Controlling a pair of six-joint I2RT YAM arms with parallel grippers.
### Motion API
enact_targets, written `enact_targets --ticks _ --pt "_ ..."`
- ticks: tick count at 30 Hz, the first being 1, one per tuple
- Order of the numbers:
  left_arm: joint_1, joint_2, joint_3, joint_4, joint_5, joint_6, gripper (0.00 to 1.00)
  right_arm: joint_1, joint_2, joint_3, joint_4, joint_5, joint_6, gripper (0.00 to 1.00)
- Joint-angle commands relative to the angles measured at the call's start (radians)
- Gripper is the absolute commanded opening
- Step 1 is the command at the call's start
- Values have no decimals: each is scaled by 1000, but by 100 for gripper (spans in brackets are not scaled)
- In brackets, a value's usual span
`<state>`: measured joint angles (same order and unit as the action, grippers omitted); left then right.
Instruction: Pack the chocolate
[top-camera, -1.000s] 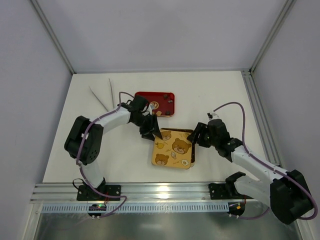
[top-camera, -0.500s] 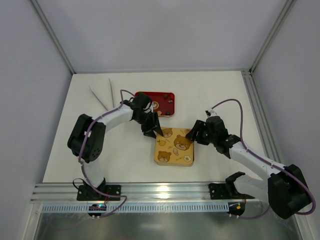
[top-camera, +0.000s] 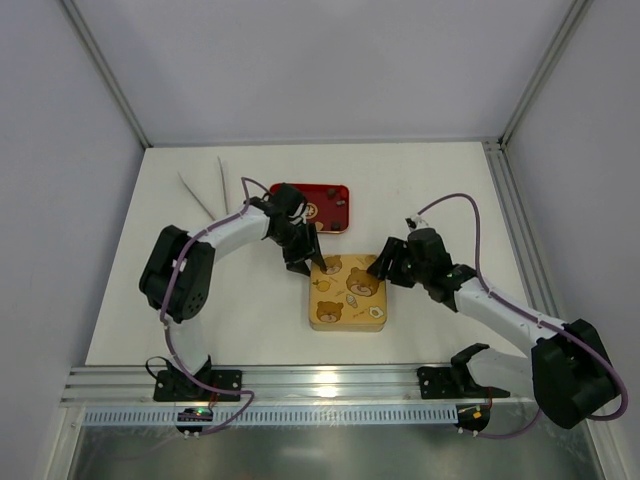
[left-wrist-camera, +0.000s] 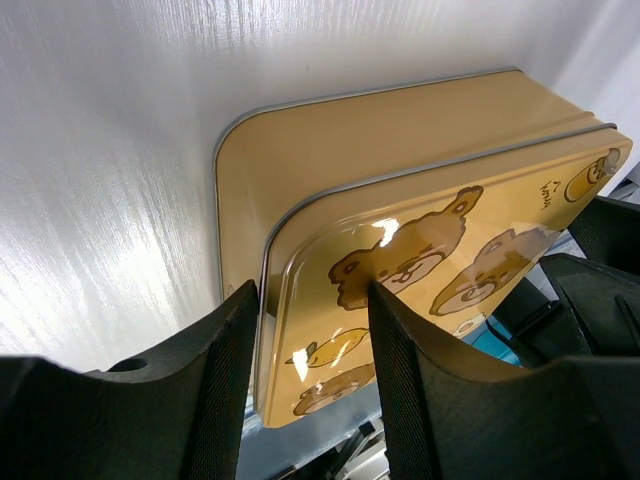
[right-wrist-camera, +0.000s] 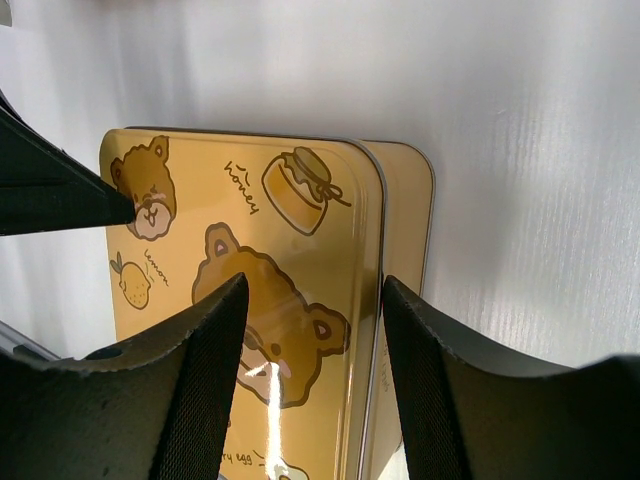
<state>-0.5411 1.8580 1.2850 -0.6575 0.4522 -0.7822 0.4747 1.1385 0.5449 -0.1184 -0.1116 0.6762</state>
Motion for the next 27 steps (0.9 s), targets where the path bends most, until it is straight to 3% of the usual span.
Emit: enact_targets --ticks 1,21,27 --pt "-8 15 33 -27 -29 -3 48 12 6 30 54 -7 -3 58" --pt "-45 26 28 -56 -112 -9 53 10 -16 -105 112 -11 36 57" --pt "-51 30 23 -57 -119 -14 54 -13 -8 -169 200 -60 66 53"
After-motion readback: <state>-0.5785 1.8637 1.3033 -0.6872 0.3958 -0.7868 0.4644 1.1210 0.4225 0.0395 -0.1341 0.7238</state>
